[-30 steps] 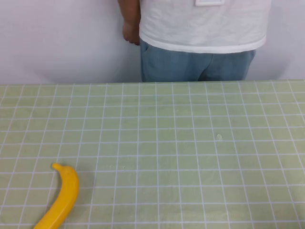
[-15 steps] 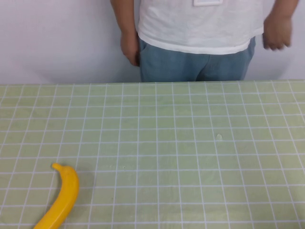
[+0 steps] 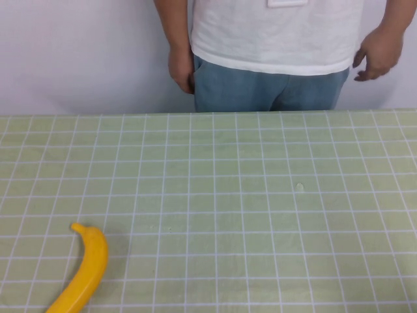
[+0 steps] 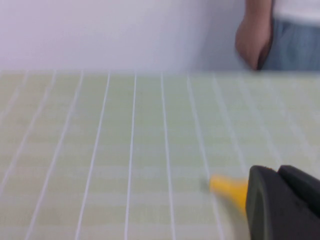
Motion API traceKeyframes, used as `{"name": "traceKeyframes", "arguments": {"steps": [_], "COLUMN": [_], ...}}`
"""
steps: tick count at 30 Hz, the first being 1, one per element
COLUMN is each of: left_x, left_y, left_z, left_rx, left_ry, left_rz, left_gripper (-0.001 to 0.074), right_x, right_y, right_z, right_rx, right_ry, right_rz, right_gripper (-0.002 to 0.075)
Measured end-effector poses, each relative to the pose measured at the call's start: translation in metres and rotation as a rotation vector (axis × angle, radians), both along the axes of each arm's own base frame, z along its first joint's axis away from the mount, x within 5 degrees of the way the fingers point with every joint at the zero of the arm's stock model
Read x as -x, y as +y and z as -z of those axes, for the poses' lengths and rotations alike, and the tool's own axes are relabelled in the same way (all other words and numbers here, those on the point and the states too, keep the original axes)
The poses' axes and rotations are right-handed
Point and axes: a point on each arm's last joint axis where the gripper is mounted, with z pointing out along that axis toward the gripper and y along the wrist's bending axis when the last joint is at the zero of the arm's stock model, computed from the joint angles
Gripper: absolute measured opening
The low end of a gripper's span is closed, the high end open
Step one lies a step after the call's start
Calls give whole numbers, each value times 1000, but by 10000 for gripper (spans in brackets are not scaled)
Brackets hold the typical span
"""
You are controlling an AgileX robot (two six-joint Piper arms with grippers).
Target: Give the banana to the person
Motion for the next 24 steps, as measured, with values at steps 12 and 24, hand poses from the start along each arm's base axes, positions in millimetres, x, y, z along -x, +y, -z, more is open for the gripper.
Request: {"name": "traceKeyframes", "arguments": {"steps": [12, 24], "left_x": [5, 39], "left_y": [-4, 2], "left_z": [-52, -124], "left_rx": [91, 255], "left_ry": [-579, -1074], "left_rz": [51, 71], "left_gripper": [3, 3], "right_x": [0, 0], "right_y": [0, 0], "right_z": [0, 0], "right_rx": [0, 0], "right_ry": [0, 0], "right_rz": [0, 0], "right_gripper": [-11, -11]}}
